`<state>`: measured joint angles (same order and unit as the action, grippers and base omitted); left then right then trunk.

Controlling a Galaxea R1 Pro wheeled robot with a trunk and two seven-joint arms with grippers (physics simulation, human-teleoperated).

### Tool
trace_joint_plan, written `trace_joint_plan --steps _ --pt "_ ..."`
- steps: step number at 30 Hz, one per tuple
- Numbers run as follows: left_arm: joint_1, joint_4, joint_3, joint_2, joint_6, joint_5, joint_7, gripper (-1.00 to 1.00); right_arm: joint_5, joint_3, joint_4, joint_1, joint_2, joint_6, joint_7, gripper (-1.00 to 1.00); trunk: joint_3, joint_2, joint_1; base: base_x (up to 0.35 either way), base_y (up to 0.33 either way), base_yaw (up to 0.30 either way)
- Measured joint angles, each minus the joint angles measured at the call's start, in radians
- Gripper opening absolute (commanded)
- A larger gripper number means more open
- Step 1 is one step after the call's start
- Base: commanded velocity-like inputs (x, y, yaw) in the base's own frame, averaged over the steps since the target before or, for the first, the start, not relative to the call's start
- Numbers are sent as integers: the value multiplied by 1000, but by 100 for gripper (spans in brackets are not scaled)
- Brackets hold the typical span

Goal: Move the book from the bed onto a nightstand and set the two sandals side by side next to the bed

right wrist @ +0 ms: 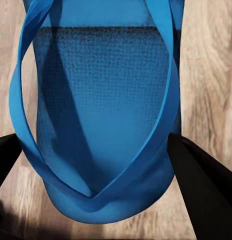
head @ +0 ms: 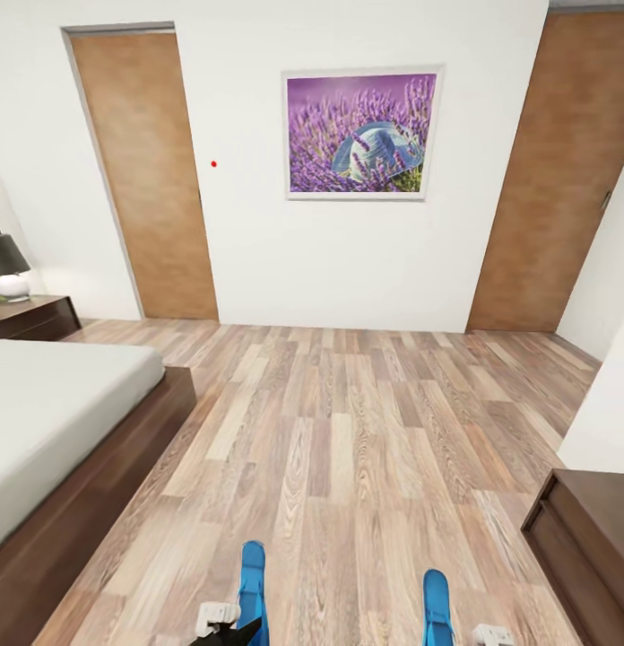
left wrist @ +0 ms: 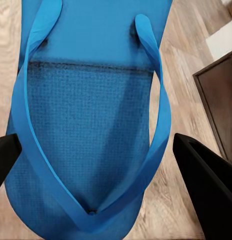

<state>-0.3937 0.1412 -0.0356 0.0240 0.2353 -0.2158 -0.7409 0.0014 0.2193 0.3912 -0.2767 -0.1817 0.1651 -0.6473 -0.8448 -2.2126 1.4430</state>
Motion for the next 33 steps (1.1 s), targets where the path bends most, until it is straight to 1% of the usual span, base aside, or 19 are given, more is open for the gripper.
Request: trace_joint_plan --steps 10,12,24,33 --pt "0 0 -3 0 -2 -3 0 -100 -1 2 -1 0 -2 0 0 -100 0 0 0 0 0 -298" --pt "0 0 -3 0 -2 -4 0 -100 -1 1 -1 0 -1 0 0 -100 0 0 0 57 0 -173" --pt "0 0 -5 2 -1 -5 6 -100 -1 0 -1 0 3 0 -1 -100 0 0 -1 273 0 -24" --pt "0 0 -5 1 0 -5 8 -100 -1 0 -3 0 4 0 -1 -100 0 0 0 44 0 0"
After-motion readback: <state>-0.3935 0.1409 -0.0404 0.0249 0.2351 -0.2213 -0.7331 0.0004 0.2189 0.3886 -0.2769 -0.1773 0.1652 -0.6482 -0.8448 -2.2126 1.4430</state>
